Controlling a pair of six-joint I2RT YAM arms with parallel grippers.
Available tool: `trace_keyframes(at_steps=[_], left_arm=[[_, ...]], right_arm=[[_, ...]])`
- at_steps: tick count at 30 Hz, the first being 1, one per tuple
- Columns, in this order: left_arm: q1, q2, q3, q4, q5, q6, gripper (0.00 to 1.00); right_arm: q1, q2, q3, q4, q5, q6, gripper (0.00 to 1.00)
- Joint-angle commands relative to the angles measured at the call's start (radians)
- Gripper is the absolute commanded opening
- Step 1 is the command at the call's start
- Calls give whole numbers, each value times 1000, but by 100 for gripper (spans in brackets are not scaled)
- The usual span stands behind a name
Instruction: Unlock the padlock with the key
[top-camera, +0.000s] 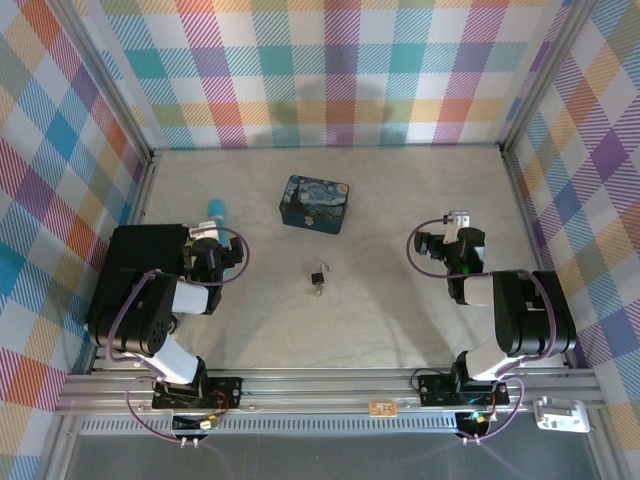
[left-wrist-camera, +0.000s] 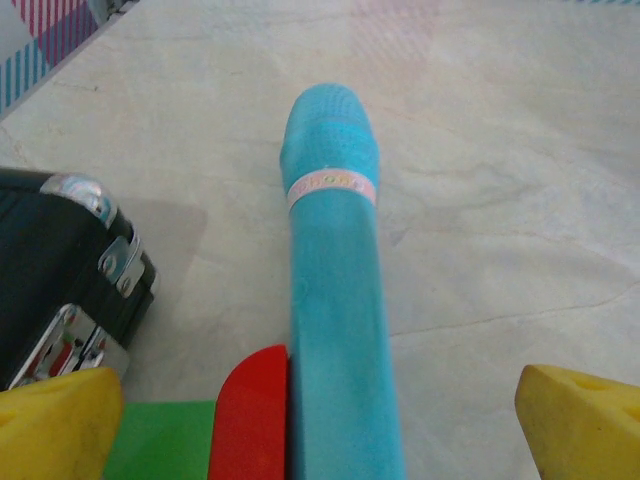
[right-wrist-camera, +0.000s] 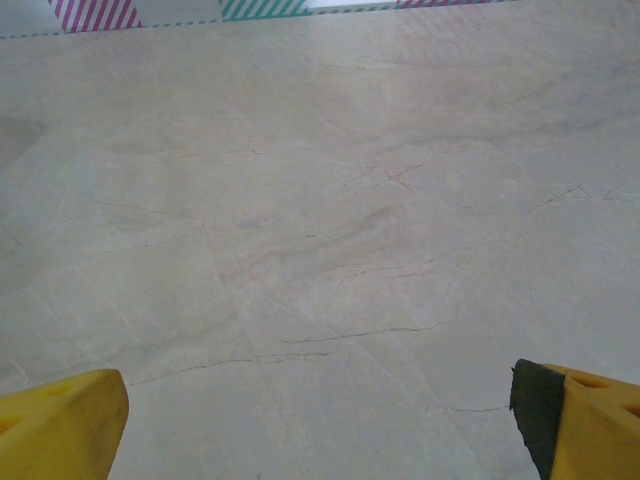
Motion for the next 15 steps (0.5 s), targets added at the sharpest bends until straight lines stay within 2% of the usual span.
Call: trace_keyframes(at_steps=[1,15], left_arm=[[11,-1,23,26,35,17,100],[14,2,27,26,41,14,100]], right_arm=[[2,-2,3,40,-16,7,99],[3,-2,3,40,-17,8,99]])
